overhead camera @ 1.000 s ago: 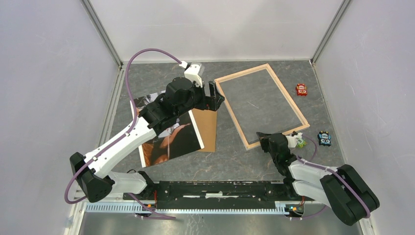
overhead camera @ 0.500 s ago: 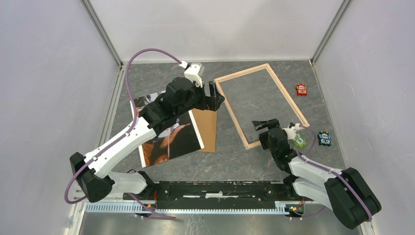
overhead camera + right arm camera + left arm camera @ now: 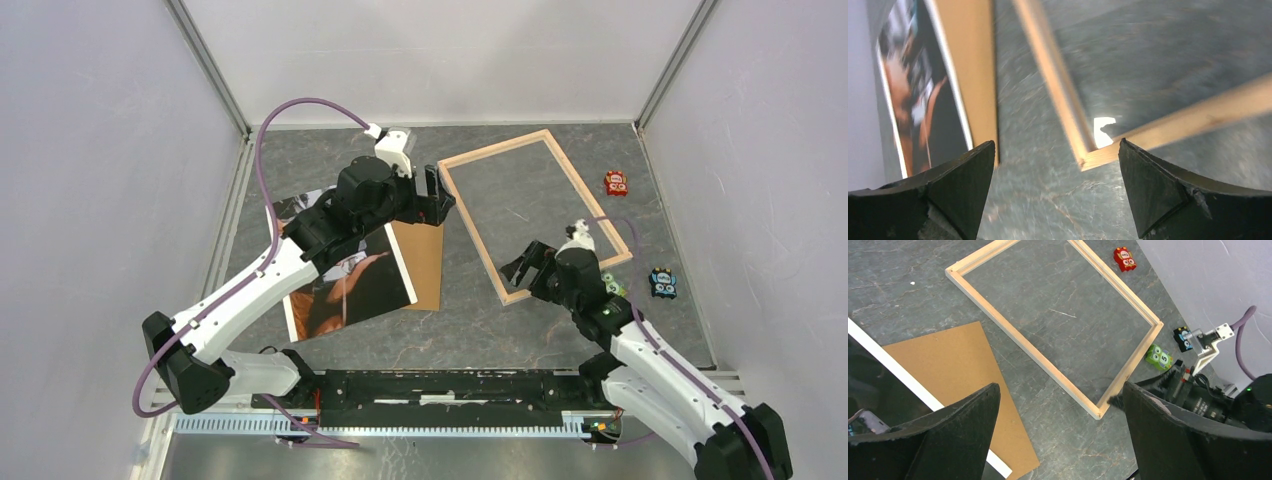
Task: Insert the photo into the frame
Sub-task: Place the photo frame item in the photo frame, then pick up the photo at the center of the board.
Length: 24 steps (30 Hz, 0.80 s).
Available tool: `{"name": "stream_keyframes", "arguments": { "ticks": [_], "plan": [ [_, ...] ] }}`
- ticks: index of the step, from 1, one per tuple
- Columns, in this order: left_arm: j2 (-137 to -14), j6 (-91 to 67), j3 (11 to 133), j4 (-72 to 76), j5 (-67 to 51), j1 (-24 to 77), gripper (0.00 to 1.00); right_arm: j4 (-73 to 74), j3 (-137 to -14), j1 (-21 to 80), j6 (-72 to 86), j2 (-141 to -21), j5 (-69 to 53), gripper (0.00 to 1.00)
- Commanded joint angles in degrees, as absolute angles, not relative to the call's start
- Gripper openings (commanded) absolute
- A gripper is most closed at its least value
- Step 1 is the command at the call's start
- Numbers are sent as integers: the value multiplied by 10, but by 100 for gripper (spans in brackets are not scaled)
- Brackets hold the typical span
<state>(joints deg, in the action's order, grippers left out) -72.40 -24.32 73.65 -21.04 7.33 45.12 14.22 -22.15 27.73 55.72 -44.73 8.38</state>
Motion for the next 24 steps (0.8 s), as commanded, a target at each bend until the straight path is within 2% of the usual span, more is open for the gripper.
{"name": "stream_keyframes", "arguments": {
  "ticks": [1,6,10,12,14,18,24],
  "plan": [
    [-719,-209,765,-220,59,439,98,43,-223,286,295,-451,-108,98],
    [-696,-223,744,-235,133,442,100,-78,-253,295,243,-554,-227,98],
    [-642,-288,643,-295,259,435,100,-154,-311,352,265,-667,-228,96],
    [-615,-326,600,-347,288,410,100,-172,-341,367,305,-724,-213,90],
    [-593,-351,571,-395,262,358,100,-191,-364,378,356,-780,-213,80],
    [-549,-369,498,-408,191,235,100,-277,-363,437,464,-849,-163,79],
    [-565,-413,404,-347,145,148,100,-363,-353,488,569,-910,-116,76]
  ]
}}
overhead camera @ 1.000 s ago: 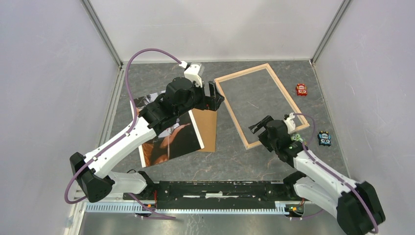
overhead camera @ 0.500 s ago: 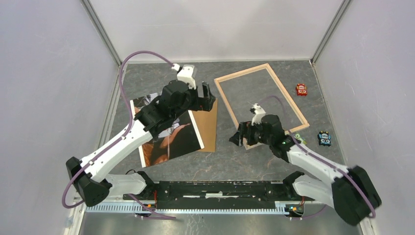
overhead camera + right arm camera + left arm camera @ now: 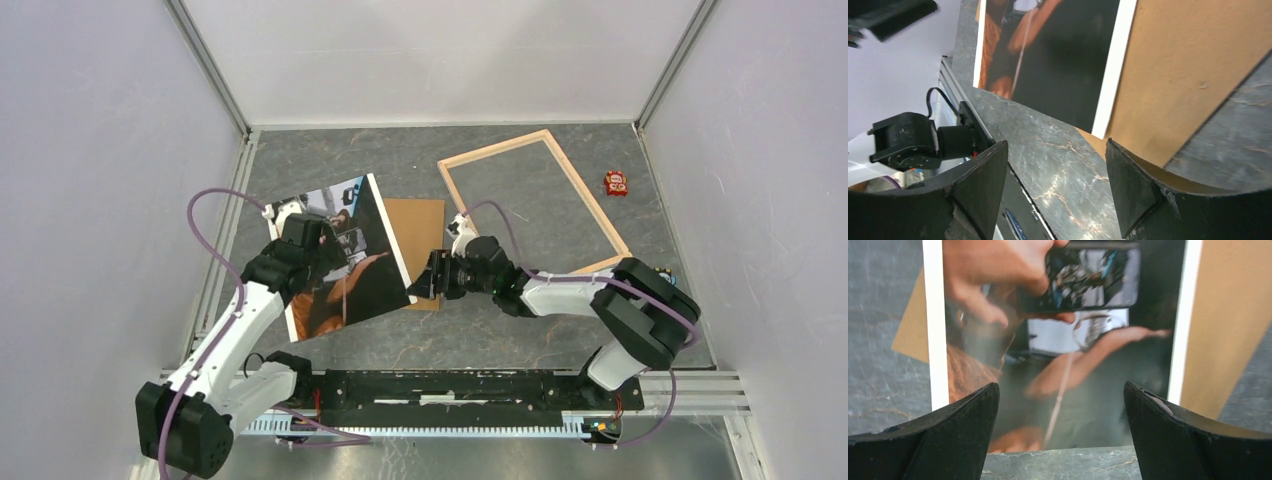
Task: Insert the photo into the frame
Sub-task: Pick up the photo at the center of the board.
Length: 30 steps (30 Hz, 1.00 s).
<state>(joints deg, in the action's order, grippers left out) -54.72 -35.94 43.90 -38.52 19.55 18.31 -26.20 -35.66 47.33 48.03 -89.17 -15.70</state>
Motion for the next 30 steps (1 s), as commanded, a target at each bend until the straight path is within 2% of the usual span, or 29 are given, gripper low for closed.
{"name": "stream_keyframes", "arguments": {
  "ticks": [1,11,30],
  "plan": [
    [-580,-415,392,-334,117,132,100,-372,-348,488,574,-912,-112,75],
    [-622,-436,320,-281,97,107,100,-408,-337,489,608,-975,-117,70],
    [-650,-498,265,-264,73,101,100,-494,-337,515,684,-1055,-133,71]
  ]
}}
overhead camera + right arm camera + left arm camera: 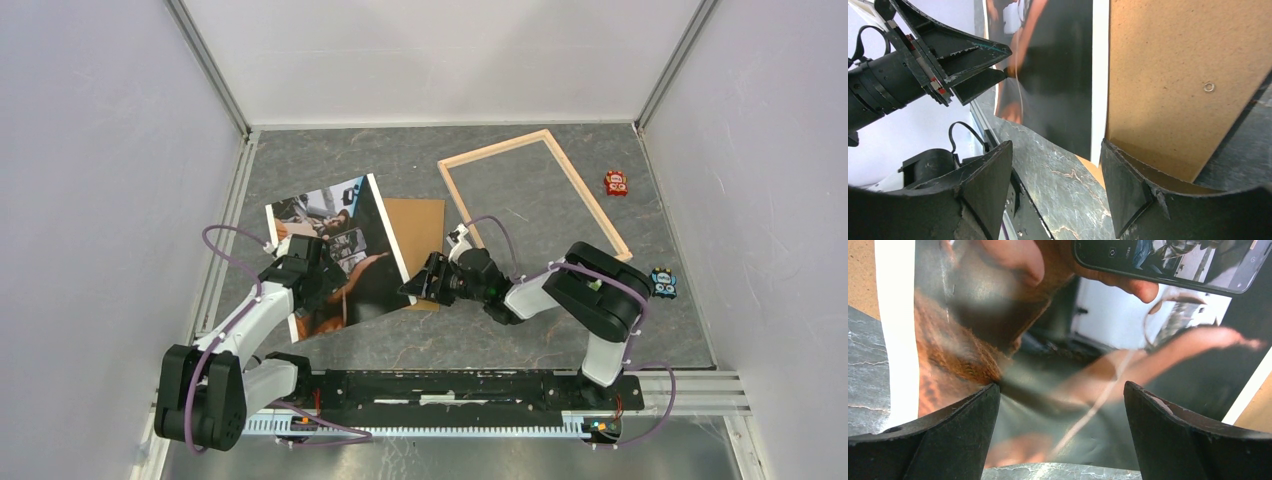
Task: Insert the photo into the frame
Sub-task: Pick up the photo at the center of the board.
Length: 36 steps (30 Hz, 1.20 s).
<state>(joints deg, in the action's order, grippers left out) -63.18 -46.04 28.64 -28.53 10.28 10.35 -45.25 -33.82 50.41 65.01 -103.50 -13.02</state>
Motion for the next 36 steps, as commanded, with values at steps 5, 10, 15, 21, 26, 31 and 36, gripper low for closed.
{"name": "stream_keyframes", "arguments": {
  "ticks": [5,10,15,21,26,31,36],
  "plan": [
    [-646,-502,258,-263,62,101,100,-569,-326,520,743,-1071,-142,70],
    [-641,-497,259,-264,59,101,100,-562,-318,528,766,-1073,-116,68],
    [-635,-495,259,-265,54,101,100,-519,-291,546,800,-1057,-69,70],
    [-635,-489,260,-263,57,101,100,-510,-277,554,791,-1028,-42,70],
    [-639,-488,258,-258,49,101,100,-502,-263,560,791,-1001,-31,74],
    [-646,-489,257,-253,38,101,100,-504,-254,578,806,-1001,-4,76],
    [-643,-490,254,-254,31,101,100,-517,-233,589,839,-1006,26,78]
  ]
}}
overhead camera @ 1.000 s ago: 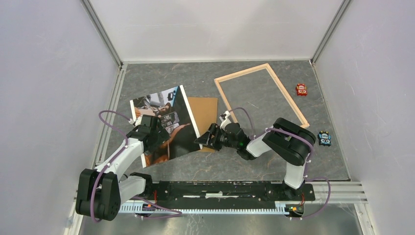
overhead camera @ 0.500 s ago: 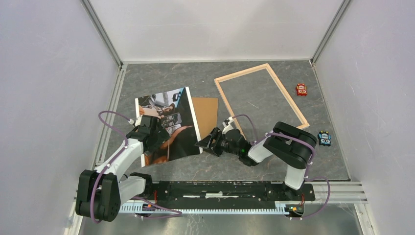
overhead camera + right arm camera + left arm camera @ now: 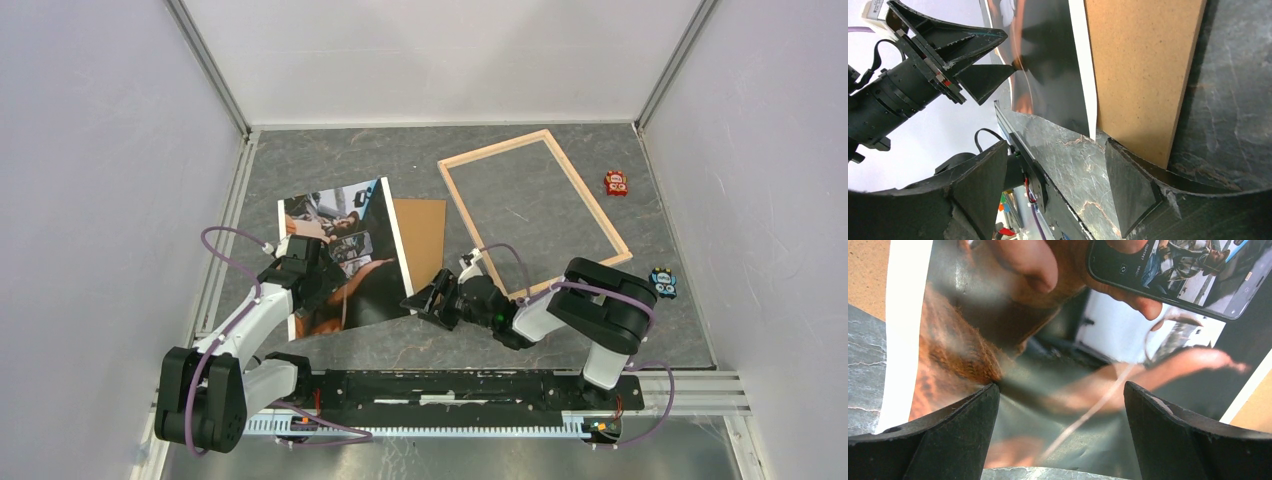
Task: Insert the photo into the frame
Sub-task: Pick up the photo at the center of the board.
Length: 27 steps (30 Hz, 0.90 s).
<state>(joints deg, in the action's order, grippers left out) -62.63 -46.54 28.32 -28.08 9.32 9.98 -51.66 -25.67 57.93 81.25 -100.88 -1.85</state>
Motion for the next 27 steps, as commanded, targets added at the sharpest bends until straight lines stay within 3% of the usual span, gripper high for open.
{"name": "stream_keyframes", "arguments": {
  "ticks": [1,8,15,19,22,27],
  "plan": [
    [-642,-490,253,-255,31,101,100,-521,-237,589,836,-1010,26,78],
    [-642,-486,248,-252,29,101,100,-595,-269,596,848,-1071,19,76],
    [-641,-481,244,-249,27,101,100,-577,-296,612,824,-1056,42,73],
    [-639,-479,242,-249,26,102,100,-587,-308,612,820,-1064,41,65],
    [-636,-476,242,-249,27,101,100,-585,-316,612,812,-1068,44,48],
    [-633,-476,240,-250,25,101,100,-541,-348,601,789,-1085,63,56]
  ]
}}
